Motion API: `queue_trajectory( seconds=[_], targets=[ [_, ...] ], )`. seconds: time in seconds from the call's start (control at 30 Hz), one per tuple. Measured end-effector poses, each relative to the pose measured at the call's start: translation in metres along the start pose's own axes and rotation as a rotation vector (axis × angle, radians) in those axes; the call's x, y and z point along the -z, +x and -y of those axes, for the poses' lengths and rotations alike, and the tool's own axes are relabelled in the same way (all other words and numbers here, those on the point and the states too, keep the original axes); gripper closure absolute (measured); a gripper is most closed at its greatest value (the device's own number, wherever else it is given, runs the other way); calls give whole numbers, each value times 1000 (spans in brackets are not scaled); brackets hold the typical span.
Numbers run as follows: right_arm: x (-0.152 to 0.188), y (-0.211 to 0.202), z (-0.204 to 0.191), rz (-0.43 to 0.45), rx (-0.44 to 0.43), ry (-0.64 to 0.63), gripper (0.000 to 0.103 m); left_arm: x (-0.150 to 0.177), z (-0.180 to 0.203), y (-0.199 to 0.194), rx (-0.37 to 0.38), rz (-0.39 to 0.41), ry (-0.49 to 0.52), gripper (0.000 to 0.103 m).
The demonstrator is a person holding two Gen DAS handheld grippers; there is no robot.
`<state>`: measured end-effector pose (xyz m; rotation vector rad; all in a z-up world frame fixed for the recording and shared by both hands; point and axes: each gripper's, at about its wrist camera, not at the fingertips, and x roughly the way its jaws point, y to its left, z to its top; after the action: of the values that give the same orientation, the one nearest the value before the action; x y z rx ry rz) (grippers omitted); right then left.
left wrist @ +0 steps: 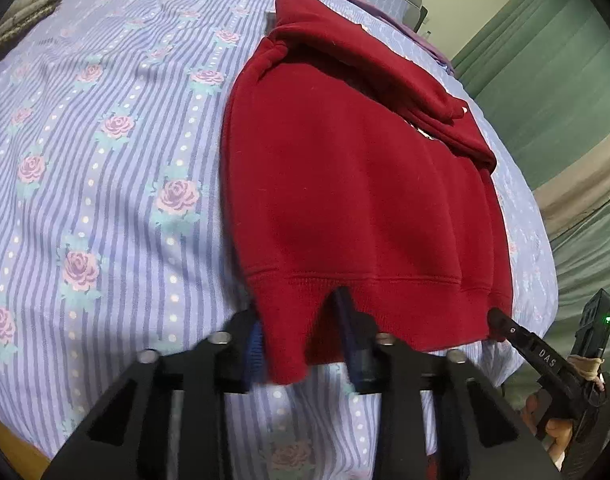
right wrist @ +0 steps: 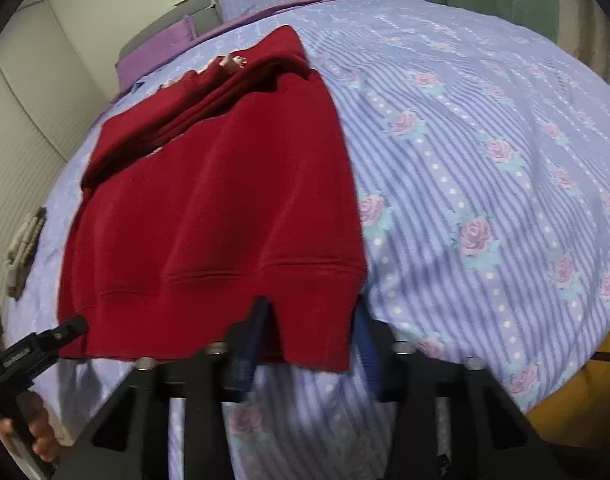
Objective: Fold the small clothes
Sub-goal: 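Grasp the sweatshirt hem with the left gripper while the right gripper grasps the hem too, then lift the hem and fold it toward the collar with both grippers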
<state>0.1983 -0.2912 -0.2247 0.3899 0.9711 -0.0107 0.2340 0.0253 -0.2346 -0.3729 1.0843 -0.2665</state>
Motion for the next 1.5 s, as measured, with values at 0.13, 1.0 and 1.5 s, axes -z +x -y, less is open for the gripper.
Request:
queue_trajectory(
  seconds=[0.13,1.0,1.5],
  targets=[
    [-3,-17,1,49,-61,40,85,1,1,-15,-10,31,11,92],
    [-136,-98,-37,366,-234,126,87,-130,59,-112,20,394,1,95],
    [-275,-5,-69,250,-153,58,87,-269,60,-29,-84,321,1,94]
  ],
)
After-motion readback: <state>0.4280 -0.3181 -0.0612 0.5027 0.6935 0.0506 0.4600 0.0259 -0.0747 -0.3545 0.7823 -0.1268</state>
